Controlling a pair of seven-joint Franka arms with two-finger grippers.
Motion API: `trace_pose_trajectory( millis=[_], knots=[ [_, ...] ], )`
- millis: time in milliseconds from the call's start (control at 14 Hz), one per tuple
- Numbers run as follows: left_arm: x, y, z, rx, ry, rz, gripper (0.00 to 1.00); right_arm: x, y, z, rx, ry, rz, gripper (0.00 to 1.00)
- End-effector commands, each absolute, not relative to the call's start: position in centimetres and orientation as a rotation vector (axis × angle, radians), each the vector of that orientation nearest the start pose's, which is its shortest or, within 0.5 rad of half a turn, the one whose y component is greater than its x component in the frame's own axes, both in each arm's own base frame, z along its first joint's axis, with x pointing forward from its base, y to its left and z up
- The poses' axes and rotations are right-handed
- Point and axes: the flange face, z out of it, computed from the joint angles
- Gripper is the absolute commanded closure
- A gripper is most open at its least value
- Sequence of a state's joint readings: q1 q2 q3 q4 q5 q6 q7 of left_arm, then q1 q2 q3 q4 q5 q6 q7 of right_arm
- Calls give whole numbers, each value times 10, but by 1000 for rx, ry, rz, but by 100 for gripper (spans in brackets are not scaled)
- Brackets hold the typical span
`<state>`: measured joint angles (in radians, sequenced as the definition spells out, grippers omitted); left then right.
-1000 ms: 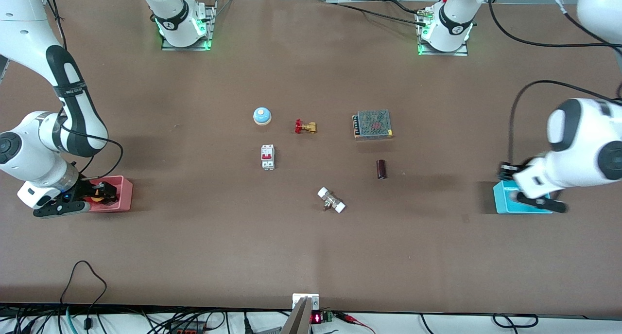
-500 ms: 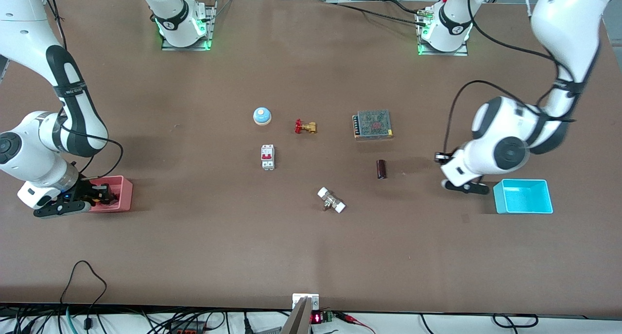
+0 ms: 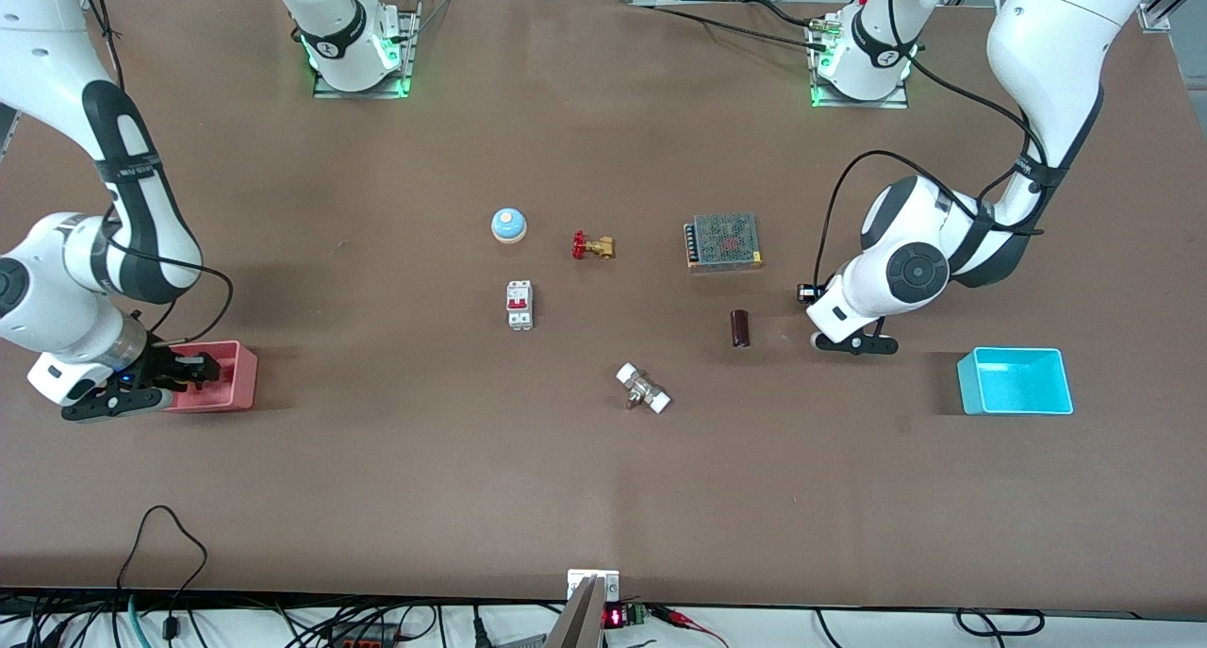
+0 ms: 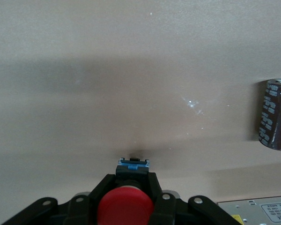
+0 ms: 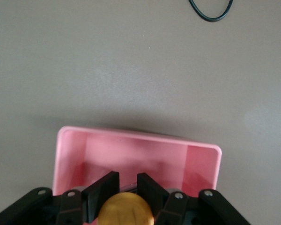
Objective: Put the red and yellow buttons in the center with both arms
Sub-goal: 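Lift the red button with the left gripper toward the table center, then place the red button with the left gripper while the right gripper carries yellow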
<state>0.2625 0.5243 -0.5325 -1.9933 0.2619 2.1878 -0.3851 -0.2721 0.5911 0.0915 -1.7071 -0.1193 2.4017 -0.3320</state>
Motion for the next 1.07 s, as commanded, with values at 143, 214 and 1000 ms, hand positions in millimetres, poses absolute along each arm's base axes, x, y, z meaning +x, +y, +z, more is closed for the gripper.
trace_pose_trajectory(
  millis=[143,214,1000],
  knots=[
    [562,-139,208,-3093,43,377,0,656,-112,336,-3159,-364,-42,73],
    [563,-138,210,-3092,44,372,0,649,-97,360,-3144,-346,-3,73],
    [595,-125,293,-3068,17,217,0,574,173,368,-3081,-43,-249,73]
  ],
)
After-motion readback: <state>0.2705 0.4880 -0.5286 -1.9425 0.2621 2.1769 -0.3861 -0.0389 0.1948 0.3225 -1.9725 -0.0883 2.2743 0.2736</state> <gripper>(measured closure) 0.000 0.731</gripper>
